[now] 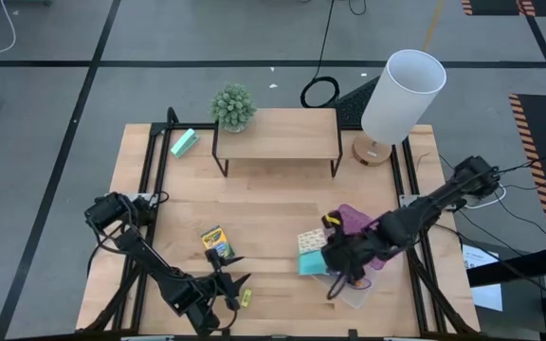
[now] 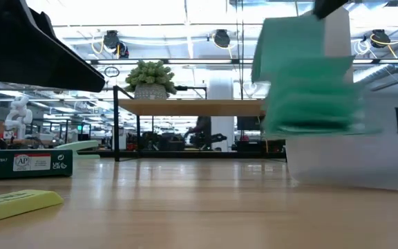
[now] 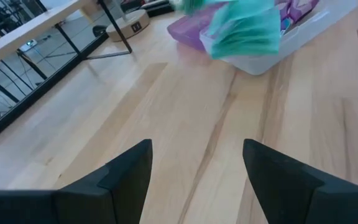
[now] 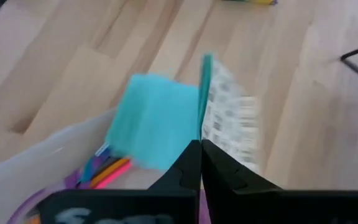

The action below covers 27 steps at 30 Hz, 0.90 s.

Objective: Pack school essentials
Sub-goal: Put the blue sticky notes into the purple supply box

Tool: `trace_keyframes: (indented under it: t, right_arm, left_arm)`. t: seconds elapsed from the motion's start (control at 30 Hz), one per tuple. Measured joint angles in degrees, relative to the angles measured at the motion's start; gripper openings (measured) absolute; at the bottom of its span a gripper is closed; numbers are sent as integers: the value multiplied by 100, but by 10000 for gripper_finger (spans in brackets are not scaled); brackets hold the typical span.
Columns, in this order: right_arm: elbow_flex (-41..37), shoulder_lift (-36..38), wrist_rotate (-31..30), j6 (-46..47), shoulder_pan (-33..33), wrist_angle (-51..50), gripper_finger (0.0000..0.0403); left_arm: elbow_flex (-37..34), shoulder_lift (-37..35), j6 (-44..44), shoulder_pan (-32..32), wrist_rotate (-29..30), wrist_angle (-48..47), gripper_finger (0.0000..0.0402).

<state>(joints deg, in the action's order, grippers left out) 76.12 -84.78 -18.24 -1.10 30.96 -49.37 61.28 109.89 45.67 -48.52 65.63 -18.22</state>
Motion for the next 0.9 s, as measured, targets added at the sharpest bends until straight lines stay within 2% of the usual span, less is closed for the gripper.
trace_keyframes:
  t: [0.2,0.57,0.9]
  right_arm:
    - [-105,86,28,542,316,-238,0]
    - [-1049,78,48,924,403,187,0]
    - [-1145,78,224,1190,403,505,0]
  left_arm:
    - [0,0,0,76,-3,9,253]
    - [0,0,-56,275,-161,60,253]
    - [-2,0,-244,433,-338,304,253]
